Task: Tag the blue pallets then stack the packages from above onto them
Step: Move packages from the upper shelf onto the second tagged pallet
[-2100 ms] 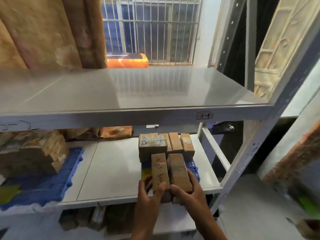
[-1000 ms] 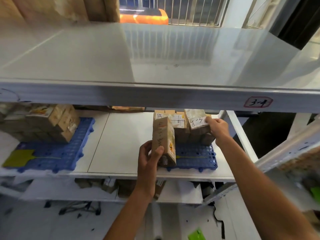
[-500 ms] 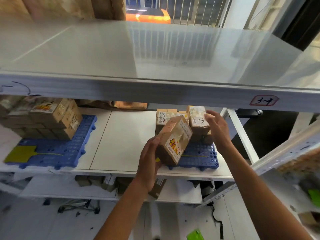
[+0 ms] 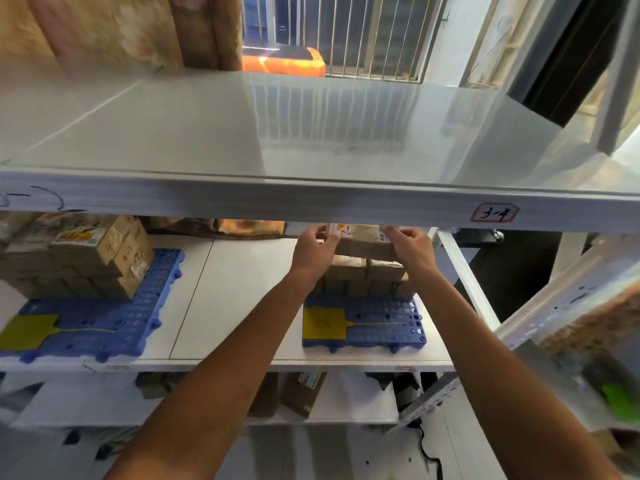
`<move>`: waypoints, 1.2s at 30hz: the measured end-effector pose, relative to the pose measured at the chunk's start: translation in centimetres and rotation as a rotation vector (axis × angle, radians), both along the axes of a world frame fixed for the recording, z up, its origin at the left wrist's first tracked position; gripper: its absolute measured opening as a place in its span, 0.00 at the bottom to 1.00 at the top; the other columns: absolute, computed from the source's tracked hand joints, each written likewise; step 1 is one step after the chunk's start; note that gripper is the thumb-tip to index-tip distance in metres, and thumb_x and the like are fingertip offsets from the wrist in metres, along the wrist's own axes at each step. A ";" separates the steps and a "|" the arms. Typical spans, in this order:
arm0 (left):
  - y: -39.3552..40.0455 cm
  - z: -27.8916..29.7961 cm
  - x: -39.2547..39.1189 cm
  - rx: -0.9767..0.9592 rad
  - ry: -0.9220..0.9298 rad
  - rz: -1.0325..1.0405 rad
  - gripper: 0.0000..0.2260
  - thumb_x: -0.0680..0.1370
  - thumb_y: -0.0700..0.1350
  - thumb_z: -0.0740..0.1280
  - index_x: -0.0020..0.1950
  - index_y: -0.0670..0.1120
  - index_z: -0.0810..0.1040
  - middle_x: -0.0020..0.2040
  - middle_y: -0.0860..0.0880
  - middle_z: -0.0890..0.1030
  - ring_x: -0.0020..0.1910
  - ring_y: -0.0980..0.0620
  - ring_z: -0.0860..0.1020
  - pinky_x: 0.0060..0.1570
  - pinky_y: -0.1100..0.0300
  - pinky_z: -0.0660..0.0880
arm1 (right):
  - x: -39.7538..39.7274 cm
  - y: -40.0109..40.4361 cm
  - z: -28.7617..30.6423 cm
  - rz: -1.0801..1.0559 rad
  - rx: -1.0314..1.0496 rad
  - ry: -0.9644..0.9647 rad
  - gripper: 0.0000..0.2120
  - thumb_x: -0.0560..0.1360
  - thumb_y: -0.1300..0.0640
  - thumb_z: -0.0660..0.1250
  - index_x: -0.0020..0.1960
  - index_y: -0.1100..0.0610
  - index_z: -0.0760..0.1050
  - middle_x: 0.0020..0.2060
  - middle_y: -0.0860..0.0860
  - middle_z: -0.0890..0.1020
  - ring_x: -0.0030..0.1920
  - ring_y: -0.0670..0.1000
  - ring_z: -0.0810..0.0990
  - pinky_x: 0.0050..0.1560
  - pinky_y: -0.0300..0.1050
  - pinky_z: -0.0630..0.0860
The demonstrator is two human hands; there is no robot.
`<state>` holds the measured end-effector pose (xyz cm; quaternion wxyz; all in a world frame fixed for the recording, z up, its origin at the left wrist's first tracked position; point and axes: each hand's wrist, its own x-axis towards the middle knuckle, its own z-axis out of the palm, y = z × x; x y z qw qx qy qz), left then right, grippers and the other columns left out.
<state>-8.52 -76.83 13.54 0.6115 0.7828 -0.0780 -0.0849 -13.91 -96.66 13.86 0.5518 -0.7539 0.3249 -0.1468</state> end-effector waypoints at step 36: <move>2.8 -12.7 3.7 -0.262 0.503 0.105 0.29 0.85 0.61 0.41 0.80 0.52 0.65 0.80 0.50 0.67 0.80 0.47 0.62 0.80 0.43 0.57 | -0.8 -7.7 -11.8 -0.076 0.301 0.130 0.18 0.86 0.45 0.51 0.56 0.51 0.77 0.55 0.54 0.83 0.61 0.55 0.81 0.70 0.57 0.74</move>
